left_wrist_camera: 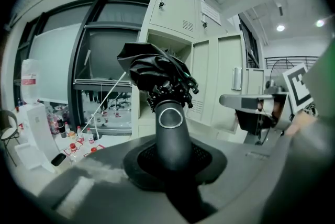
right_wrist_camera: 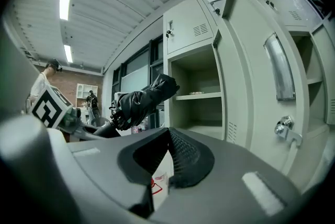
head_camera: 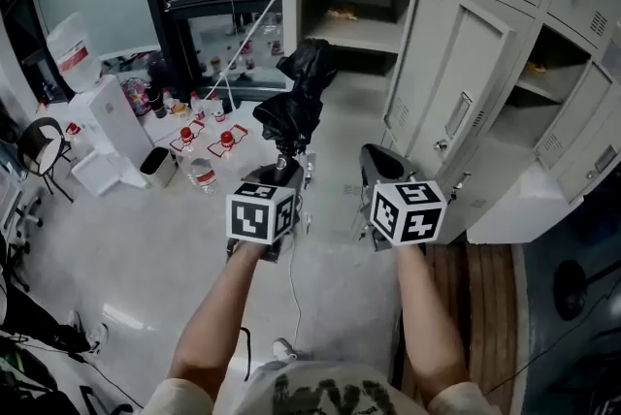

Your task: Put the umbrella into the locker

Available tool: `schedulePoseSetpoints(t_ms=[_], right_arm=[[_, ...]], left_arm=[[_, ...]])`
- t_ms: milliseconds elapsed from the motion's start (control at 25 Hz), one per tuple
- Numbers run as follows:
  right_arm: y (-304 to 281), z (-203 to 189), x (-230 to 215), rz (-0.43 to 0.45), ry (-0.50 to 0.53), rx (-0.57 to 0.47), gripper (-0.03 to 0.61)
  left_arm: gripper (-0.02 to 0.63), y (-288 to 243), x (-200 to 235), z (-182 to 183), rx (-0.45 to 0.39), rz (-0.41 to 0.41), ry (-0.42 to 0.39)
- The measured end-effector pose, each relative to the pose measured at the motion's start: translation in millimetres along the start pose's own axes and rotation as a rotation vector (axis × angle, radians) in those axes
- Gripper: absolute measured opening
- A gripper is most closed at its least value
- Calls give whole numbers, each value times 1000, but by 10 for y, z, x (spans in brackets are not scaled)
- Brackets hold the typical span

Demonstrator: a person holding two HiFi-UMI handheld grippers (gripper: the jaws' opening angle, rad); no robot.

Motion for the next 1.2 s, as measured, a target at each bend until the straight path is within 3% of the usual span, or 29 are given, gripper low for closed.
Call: schedulePoseSetpoints(t_ms=[240, 680, 1200], right_arm=[[-104, 23, 114, -82, 9, 5, -3], [-189, 45, 347, -164, 22, 14, -3], [-346, -31, 144, -175, 23, 24, -3]], left_arm=[[72, -115, 187, 24, 23, -86, -27], [74, -272, 310, 89, 138, -219, -116], [74, -793, 306, 78, 278, -245, -160]])
Point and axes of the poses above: the fingertips, and each gripper's own axes: y backward along the fingers, x to its left, z out of its top, the point moved 4 cm from there along y, backward along the fingers, and after that the axes turned 6 degrees about z, right-handed, at the moved point
